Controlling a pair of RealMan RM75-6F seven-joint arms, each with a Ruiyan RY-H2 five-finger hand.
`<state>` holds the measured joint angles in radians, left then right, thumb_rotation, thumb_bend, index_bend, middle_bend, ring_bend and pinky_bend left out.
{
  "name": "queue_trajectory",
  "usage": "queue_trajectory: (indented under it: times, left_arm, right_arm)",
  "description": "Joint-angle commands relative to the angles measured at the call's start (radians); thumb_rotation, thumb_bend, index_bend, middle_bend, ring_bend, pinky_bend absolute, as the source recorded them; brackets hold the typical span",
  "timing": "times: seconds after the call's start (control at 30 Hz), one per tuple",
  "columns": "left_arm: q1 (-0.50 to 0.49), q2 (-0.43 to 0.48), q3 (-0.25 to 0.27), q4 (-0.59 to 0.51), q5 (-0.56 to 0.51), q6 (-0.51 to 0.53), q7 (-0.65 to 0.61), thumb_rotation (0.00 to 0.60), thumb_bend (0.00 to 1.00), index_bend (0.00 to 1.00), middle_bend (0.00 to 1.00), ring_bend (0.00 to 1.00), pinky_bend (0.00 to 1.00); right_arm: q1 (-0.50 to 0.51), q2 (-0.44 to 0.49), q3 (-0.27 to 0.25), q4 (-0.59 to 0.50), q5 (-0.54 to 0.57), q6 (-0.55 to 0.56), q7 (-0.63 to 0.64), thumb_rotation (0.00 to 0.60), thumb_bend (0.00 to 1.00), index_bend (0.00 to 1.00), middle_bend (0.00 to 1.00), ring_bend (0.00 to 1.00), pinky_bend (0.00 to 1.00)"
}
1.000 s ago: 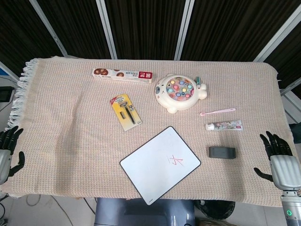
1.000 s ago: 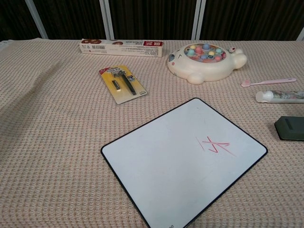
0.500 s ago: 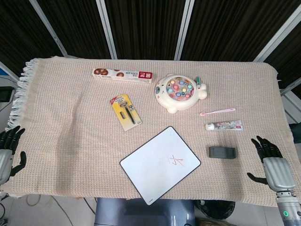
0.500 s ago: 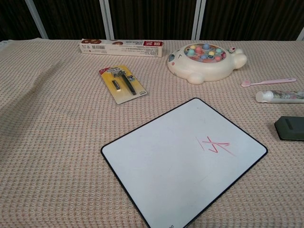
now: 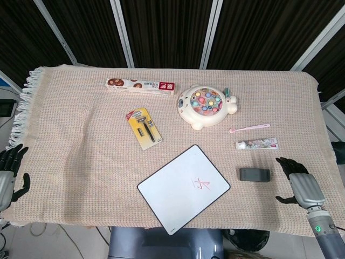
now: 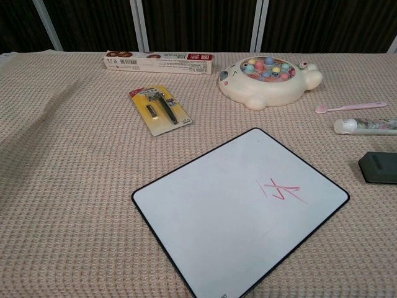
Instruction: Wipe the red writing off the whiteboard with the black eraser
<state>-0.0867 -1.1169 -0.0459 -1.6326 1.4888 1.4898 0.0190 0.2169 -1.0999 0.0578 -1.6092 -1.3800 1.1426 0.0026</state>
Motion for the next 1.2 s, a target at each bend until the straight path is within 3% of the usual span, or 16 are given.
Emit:
queue_trajectory:
  times: [0.03, 0.3, 0.5, 0.9, 1.2]
  left_arm:
    - [0.000, -0.001, 0.001, -0.001, 0.000, -0.001, 0.002, 0.600, 0.60, 0.05, 0.00, 0.03, 0.05]
    - [0.000, -0.001, 0.000, -0.002, -0.004, -0.004, 0.006, 0.600, 0.60, 0.05, 0.00, 0.03, 0.05]
    - [0.000, 0.000, 0.000, -0.001, -0.004, -0.003, 0.007, 0.600, 0.60, 0.05, 0.00, 0.03, 0.05]
    - [0.000, -0.002, -0.001, -0.002, -0.011, -0.005, 0.015, 0.600, 0.60, 0.05, 0.00, 0.03, 0.05]
    - [-0.001, -0.003, -0.001, -0.003, -0.014, -0.009, 0.020, 0.600, 0.60, 0.05, 0.00, 0.03, 0.05]
  right_arm:
    - [0.025, -0.033, 0.016, 0.028, 0.033, -0.036, -0.007, 0.600, 0.07, 0.04, 0.15, 0.14, 0.12]
    - [0.061, -0.094, 0.031, 0.060, 0.074, -0.079, -0.026, 0.600, 0.12, 0.15, 0.22, 0.20, 0.12]
    - [0.084, -0.138, 0.036, 0.104, 0.083, -0.100, -0.031, 0.600, 0.17, 0.18, 0.24, 0.23, 0.13]
    - [0.114, -0.200, 0.040, 0.175, 0.092, -0.123, -0.032, 0.600, 0.26, 0.26, 0.30, 0.30, 0.24]
    - [0.132, -0.220, 0.040, 0.200, 0.095, -0.140, -0.037, 0.600, 0.29, 0.30, 0.33, 0.30, 0.24]
